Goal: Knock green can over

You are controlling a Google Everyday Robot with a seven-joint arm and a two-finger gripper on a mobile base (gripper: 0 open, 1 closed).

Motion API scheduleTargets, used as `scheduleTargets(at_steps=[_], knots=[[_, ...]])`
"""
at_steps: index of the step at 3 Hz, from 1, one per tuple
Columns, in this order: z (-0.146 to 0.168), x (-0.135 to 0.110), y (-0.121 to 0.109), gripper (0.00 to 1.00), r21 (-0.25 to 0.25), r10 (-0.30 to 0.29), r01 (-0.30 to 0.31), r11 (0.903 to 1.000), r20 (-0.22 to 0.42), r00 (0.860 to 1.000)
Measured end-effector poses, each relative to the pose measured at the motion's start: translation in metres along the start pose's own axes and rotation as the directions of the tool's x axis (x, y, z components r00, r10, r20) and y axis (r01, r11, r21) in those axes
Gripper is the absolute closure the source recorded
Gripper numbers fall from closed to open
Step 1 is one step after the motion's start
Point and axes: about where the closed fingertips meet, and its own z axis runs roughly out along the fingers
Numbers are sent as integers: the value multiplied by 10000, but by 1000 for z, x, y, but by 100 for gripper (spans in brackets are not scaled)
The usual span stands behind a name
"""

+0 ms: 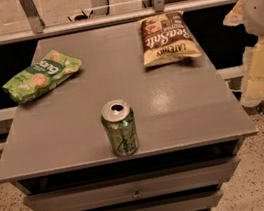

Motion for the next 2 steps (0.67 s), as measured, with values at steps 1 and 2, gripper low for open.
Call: scheduleTargets(at_steps=[1,2], knots=[[0,0,0,0,0,0,0,10000,0,10000],[1,-1,2,0,26,60,-60,10000,163,9998]])
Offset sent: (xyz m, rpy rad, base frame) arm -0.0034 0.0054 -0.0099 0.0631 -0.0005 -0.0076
